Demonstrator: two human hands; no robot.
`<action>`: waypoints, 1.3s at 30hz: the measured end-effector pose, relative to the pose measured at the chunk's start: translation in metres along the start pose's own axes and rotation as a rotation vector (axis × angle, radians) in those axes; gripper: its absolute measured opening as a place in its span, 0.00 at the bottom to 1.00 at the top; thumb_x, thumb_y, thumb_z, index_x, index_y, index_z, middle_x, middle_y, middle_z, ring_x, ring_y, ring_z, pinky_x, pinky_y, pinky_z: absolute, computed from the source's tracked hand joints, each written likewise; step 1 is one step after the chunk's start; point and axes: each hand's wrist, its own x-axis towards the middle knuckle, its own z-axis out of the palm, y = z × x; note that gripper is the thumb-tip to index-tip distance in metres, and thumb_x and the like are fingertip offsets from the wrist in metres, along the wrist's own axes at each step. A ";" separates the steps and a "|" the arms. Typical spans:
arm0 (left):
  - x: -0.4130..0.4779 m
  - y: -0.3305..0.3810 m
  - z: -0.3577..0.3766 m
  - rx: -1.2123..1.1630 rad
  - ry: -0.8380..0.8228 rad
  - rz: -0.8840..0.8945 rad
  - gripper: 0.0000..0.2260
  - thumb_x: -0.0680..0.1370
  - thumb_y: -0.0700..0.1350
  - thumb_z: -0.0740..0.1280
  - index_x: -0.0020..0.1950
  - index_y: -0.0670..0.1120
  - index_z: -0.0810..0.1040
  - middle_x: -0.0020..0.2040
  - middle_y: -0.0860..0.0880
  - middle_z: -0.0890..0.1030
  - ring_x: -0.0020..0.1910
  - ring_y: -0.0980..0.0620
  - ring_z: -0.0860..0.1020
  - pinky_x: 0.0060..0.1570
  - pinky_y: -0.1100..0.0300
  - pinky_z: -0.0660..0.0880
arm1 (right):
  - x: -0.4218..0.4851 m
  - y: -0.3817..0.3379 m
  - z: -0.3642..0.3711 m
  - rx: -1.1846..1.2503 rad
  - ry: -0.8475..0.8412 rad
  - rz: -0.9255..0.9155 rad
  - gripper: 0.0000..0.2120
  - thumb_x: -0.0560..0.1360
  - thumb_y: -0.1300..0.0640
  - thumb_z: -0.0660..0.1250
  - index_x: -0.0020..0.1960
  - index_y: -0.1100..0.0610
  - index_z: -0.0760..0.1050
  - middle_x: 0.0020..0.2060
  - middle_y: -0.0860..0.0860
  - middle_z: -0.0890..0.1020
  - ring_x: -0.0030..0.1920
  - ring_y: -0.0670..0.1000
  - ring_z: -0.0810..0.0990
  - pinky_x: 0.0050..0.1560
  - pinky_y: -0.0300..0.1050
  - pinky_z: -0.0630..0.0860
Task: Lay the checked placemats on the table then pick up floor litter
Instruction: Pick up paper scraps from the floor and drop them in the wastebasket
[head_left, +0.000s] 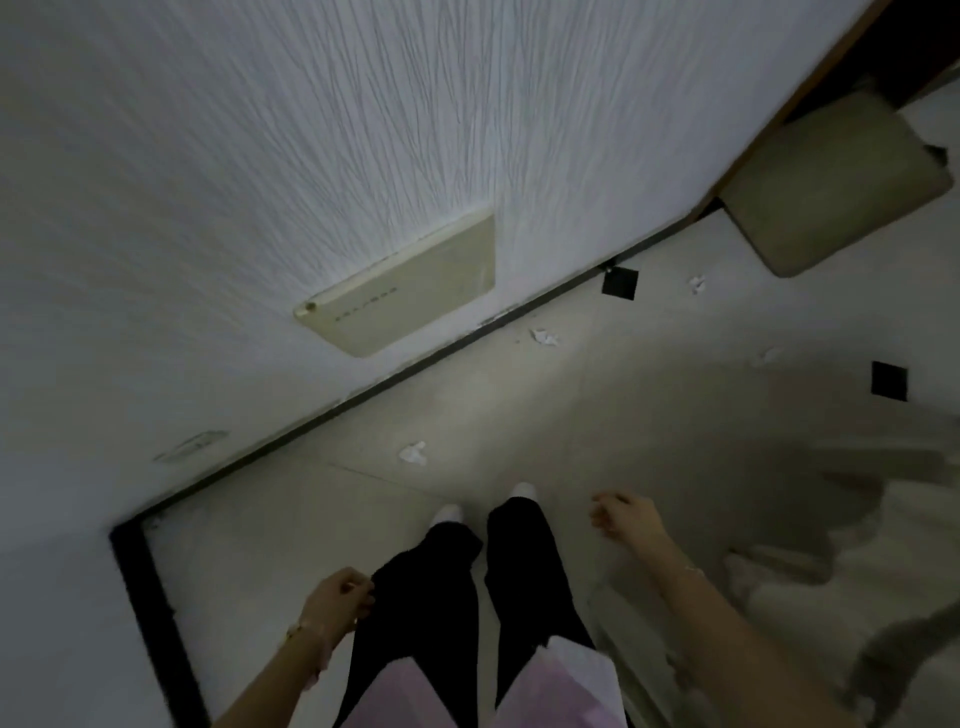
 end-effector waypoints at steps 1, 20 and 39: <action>0.014 0.004 0.004 0.006 -0.002 -0.012 0.08 0.78 0.36 0.60 0.41 0.39 0.76 0.37 0.42 0.78 0.35 0.46 0.75 0.35 0.60 0.71 | 0.017 -0.009 0.002 0.011 -0.002 -0.013 0.08 0.79 0.63 0.59 0.47 0.62 0.76 0.34 0.54 0.79 0.35 0.51 0.77 0.35 0.41 0.73; 0.587 -0.013 0.122 0.850 0.378 0.506 0.23 0.72 0.56 0.61 0.67 0.56 0.67 0.64 0.41 0.73 0.53 0.38 0.78 0.50 0.46 0.76 | 0.570 0.057 0.110 -0.461 0.149 -0.429 0.10 0.77 0.60 0.61 0.55 0.55 0.78 0.49 0.52 0.82 0.48 0.52 0.79 0.44 0.39 0.70; 0.616 0.182 0.194 -0.065 0.172 0.899 0.05 0.75 0.38 0.68 0.48 0.45 0.81 0.45 0.53 0.82 0.44 0.58 0.80 0.40 0.73 0.77 | 0.674 -0.048 0.132 -0.773 0.370 -0.844 0.25 0.75 0.56 0.64 0.71 0.52 0.66 0.70 0.55 0.68 0.66 0.61 0.68 0.64 0.57 0.70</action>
